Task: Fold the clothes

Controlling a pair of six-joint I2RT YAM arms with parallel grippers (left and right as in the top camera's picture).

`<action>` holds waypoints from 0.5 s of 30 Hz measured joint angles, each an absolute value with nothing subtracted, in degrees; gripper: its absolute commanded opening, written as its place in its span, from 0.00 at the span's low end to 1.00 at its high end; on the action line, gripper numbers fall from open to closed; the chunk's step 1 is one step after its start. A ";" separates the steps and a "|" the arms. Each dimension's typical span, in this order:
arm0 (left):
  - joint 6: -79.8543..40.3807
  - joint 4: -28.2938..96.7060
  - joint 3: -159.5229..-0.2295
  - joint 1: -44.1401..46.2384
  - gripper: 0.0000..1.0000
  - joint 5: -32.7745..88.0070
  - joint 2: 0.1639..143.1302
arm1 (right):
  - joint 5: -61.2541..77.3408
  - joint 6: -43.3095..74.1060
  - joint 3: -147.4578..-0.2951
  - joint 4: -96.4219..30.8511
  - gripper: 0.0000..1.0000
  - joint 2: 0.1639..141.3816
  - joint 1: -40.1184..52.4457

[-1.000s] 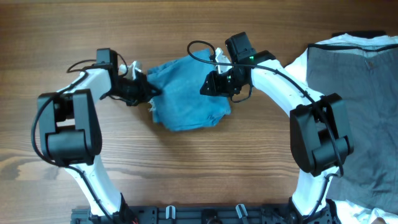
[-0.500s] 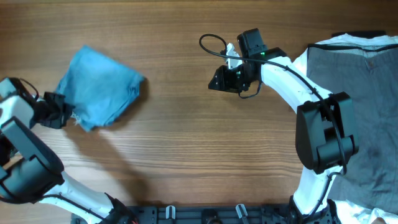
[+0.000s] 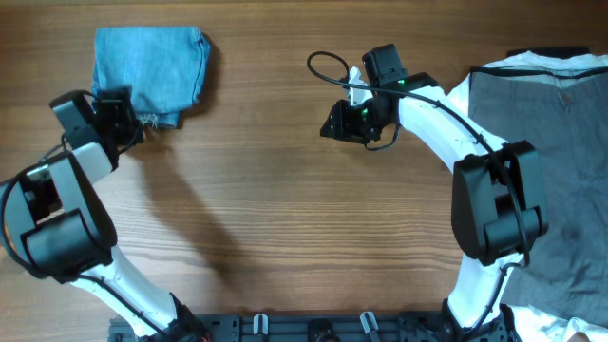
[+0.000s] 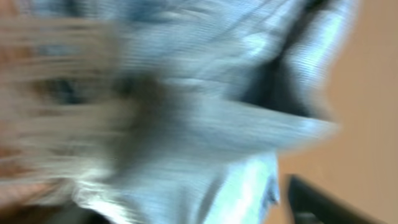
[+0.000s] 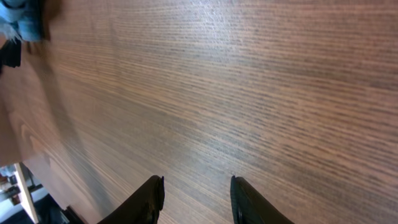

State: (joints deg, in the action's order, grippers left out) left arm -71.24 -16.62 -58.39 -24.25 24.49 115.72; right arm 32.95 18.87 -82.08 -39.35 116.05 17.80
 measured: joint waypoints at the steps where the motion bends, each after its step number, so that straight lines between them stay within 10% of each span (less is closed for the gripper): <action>1: -69.23 -14.72 -59.00 -24.62 1.00 26.59 115.04 | 32.95 18.87 -82.08 -39.92 0.44 116.05 17.80; 10: -20.40 43.40 -58.50 -26.02 0.99 33.26 84.20 | 31.70 17.67 -81.84 -41.85 0.46 110.10 17.80; 15: -1.32 48.93 -61.73 -16.23 1.00 26.68 59.29 | 21.26 16.73 -82.02 -41.67 0.73 83.48 17.85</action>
State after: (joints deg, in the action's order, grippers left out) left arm -1.32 48.93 -61.73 -16.23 26.68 59.29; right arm 21.26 16.73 -82.02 -41.67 83.48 17.85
